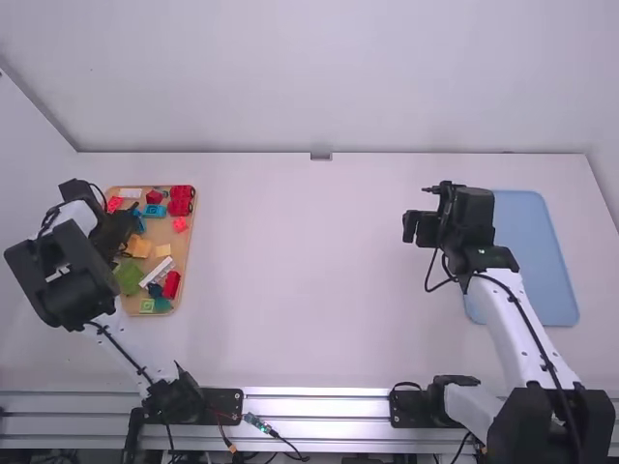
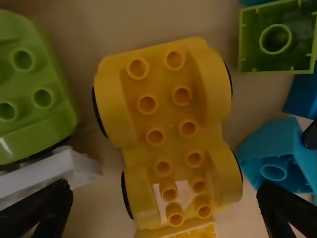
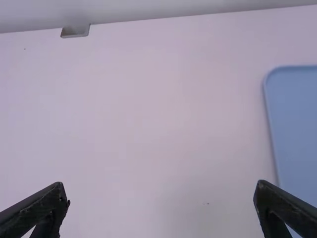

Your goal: Assemble lego blocks to make yellow taxi

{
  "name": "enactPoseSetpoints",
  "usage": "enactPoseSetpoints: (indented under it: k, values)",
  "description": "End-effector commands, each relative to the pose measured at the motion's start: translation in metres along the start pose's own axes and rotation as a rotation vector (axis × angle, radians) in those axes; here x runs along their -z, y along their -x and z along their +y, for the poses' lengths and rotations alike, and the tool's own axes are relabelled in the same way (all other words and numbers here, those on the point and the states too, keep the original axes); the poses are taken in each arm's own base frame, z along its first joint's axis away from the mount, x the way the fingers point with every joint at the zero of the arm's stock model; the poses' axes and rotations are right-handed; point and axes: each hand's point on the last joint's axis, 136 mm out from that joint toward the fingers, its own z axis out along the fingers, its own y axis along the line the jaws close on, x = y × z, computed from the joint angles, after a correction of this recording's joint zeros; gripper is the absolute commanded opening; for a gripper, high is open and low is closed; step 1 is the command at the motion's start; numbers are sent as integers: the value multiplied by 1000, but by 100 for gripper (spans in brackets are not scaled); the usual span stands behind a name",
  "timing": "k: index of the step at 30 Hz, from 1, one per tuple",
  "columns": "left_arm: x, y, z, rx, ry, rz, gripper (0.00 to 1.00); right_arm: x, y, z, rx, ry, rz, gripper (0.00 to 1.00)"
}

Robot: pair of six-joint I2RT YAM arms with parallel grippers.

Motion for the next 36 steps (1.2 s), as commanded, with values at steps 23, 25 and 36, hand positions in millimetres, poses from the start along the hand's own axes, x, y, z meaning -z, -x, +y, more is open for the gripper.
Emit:
enactPoseSetpoints:
  k: [23,25,36]
  values:
    - [-6,4,-15,-3,-87,-30,97,4,10,2,3,7,-25,99]
    - [-6,3,-15,-3,-84,-28,96,4,10,2,3,7,-24,99]
    - [-2,-3,-28,-25,-155,17,97,4,11,2,4,7,-28,99]
